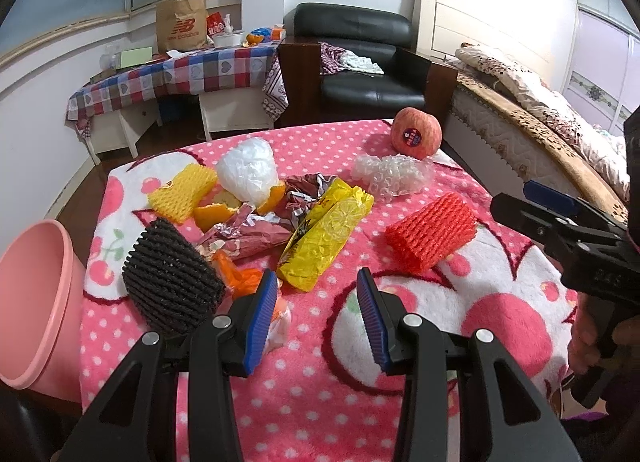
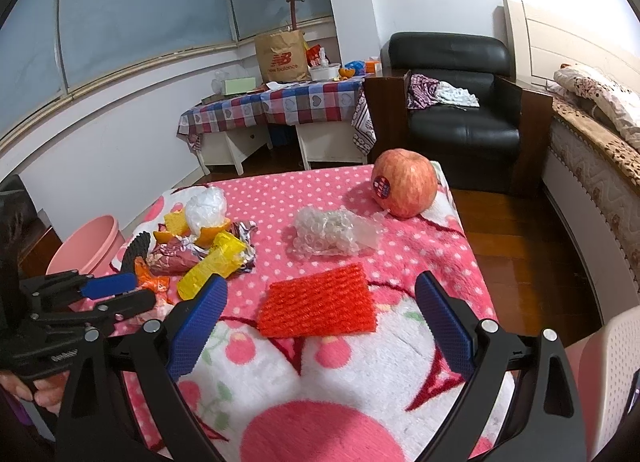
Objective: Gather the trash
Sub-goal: 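Close the left tool on the black mesh foam net and lift it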
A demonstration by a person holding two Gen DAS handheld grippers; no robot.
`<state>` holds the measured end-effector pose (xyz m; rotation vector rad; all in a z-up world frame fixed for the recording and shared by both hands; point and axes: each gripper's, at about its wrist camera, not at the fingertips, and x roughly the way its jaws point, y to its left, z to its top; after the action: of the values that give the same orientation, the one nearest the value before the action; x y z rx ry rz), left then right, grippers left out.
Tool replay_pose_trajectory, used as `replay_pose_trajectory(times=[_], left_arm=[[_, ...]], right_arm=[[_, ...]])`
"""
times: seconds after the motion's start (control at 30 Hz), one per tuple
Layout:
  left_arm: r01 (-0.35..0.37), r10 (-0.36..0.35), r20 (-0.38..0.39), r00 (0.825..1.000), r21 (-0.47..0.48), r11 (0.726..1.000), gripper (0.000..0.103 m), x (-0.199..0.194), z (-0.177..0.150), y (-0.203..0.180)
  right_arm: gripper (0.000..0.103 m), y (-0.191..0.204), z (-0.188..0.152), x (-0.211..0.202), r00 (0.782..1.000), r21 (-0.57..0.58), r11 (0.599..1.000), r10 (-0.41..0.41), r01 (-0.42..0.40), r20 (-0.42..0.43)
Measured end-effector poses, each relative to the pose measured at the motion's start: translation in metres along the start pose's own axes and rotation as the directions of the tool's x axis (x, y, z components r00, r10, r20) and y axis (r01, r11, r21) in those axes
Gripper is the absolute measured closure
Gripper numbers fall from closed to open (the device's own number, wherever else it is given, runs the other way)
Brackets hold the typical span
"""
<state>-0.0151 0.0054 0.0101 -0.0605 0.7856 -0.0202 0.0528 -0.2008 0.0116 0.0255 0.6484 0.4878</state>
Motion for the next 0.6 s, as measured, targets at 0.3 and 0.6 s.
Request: replay_pose_trajectory(times=[0.3,0.6], left_arm=[[-0.01,0.011,0.047,0.999,-0.015,1.0,0.062,-0.028,-0.017,0.026],[-0.136,0.14,0.016,0.99,-0.134,0.982,0.062,-0.027,-0.026,0.067]], right_arm=[[0.008,-0.019,-0.012,0.008,1.0,0.032,0.999,0.008,-0.007,-0.023],[0.008,-0.019,-0.016,0.021,0.999,0.039,0.999,0.032,-0.03,-0.044]])
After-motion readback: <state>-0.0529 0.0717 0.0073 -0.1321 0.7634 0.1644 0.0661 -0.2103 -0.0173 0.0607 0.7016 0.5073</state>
